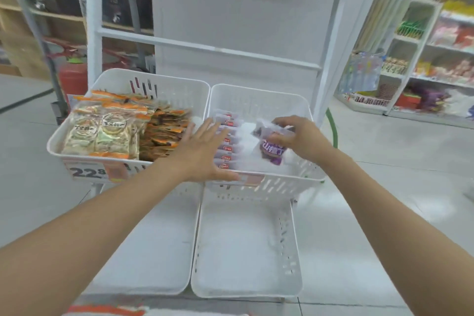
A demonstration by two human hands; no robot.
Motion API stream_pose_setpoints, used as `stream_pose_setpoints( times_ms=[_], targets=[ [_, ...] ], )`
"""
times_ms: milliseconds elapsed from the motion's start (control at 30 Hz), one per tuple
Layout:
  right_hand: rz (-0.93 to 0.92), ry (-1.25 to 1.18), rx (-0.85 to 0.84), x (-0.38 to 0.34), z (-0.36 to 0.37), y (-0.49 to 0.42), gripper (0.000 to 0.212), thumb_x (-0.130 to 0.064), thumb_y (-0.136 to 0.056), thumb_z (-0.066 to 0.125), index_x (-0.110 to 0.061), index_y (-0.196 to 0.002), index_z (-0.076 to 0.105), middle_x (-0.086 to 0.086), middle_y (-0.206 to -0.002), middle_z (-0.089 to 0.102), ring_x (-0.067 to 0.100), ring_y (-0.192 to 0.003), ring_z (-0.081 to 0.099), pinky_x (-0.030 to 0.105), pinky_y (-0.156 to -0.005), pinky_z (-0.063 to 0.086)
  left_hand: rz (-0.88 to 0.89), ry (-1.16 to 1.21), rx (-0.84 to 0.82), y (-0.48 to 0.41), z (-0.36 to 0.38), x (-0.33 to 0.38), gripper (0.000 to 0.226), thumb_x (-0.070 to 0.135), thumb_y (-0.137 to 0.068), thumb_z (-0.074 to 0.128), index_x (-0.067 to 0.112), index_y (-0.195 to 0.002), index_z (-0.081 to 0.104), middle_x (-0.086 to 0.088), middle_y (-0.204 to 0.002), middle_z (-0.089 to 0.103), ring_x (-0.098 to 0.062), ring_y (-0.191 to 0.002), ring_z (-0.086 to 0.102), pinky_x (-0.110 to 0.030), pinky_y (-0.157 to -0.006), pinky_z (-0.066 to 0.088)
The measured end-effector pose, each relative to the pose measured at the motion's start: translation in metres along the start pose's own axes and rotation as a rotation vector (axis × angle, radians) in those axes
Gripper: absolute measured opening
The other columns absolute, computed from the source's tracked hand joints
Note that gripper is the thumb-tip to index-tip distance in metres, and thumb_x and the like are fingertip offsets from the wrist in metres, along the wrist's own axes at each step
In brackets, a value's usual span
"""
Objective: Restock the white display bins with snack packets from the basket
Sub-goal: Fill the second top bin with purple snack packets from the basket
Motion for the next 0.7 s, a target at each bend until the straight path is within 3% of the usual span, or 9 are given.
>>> stream_pose_setpoints(
  times_ms=[100,167,233,300,367,433,567,700],
  targets=[
    [0.091,-0.026,-0.439,0.020,0.063,0.002,0.025,-0.038,-0.084,0.073,-0.026,-0.105,0.066,-0.004,-0.108,0.064,0.018,-0.100,0.059,0.034,-0.085,0.050,0.023,-0.029,0.011,0.002,0.007,-0.002,0.122,0.096,-0.065,0.034,0.026,-0.157,-0.003,0.005,-0.164,-0.012,-0.014,-0.148,-0.023,-0.045,-0.119,-0.014],
    [0.245,-0.104,-0.614,0.035,0.077,0.014,0.038,-0.055,-0.090,0.056,-0.039,-0.124,0.053,-0.013,-0.123,0.057,0.011,-0.110,0.053,0.028,-0.084,0.046,0.034,-0.033,0.031,0.003,0.008,-0.002,0.117,0.094,-0.067,0.030,0.027,-0.157,-0.004,0.008,-0.164,-0.011,-0.012,-0.147,-0.024,-0.044,-0.120,-0.013],
    [0.215,-0.070,-0.639,0.040,0.082,0.015,0.052,-0.059,-0.093,0.048,-0.044,-0.142,0.038,-0.017,-0.135,0.047,0.008,-0.123,0.047,0.027,-0.095,0.040,0.039,-0.007,0.039,0.005,0.007,-0.001,0.117,0.094,-0.066,0.028,0.027,-0.157,-0.001,0.009,-0.164,-0.008,-0.011,-0.147,-0.024,-0.043,-0.120,-0.012],
    [0.108,0.019,-0.618,0.035,0.086,0.012,0.051,-0.058,-0.093,0.048,-0.037,-0.139,0.048,-0.020,-0.137,0.050,0.003,-0.124,0.048,0.028,-0.108,0.036,0.050,0.015,0.051,0.006,0.006,0.000,0.119,0.096,-0.063,0.026,0.026,-0.157,0.003,0.009,-0.164,-0.004,-0.011,-0.147,-0.023,-0.043,-0.120,-0.010],
    [0.114,0.024,-0.615,0.034,0.086,0.009,0.045,-0.061,-0.090,0.051,-0.038,-0.128,0.060,-0.018,-0.130,0.059,0.005,-0.120,0.054,0.035,-0.108,0.042,0.054,0.025,0.059,0.006,0.005,0.000,0.120,0.097,-0.061,0.023,0.026,-0.156,0.005,0.009,-0.164,-0.001,-0.011,-0.148,-0.021,-0.044,-0.120,-0.008],
    [0.176,-0.006,-0.672,0.036,0.087,0.011,0.045,-0.063,-0.088,0.053,-0.042,-0.127,0.059,-0.016,-0.128,0.060,0.007,-0.120,0.055,0.034,-0.105,0.045,0.053,0.025,0.060,0.006,0.005,-0.001,0.121,0.097,-0.059,0.021,0.026,-0.156,0.006,0.009,-0.164,0.001,-0.012,-0.148,-0.020,-0.045,-0.120,-0.007],
    [0.109,0.217,-0.661,0.032,0.092,0.008,0.063,-0.072,-0.086,0.045,-0.039,-0.140,0.044,-0.014,-0.146,0.044,0.011,-0.134,0.040,0.035,-0.115,0.028,0.059,0.041,0.066,0.008,0.004,0.001,0.119,0.095,-0.060,0.023,0.026,-0.156,0.010,0.010,-0.164,0.005,-0.012,-0.148,-0.019,-0.046,-0.121,-0.005],
    [0.220,0.133,-0.677,0.034,0.087,0.014,0.074,-0.079,-0.079,0.045,-0.041,-0.142,0.042,-0.014,-0.150,0.039,0.011,-0.138,0.035,0.038,-0.118,0.023,0.045,0.039,0.066,0.009,0.001,0.002,0.119,0.095,-0.058,0.022,0.026,-0.155,0.014,0.010,-0.163,0.009,-0.013,-0.149,-0.015,-0.049,-0.122,-0.002]
  ],
)
Point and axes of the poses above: each hand's wrist, its own y-axis away from the middle knuckle, its own z-axis out of the palm, x = y × z, the point moved 8 cm from there along -y, towards the middle knuckle
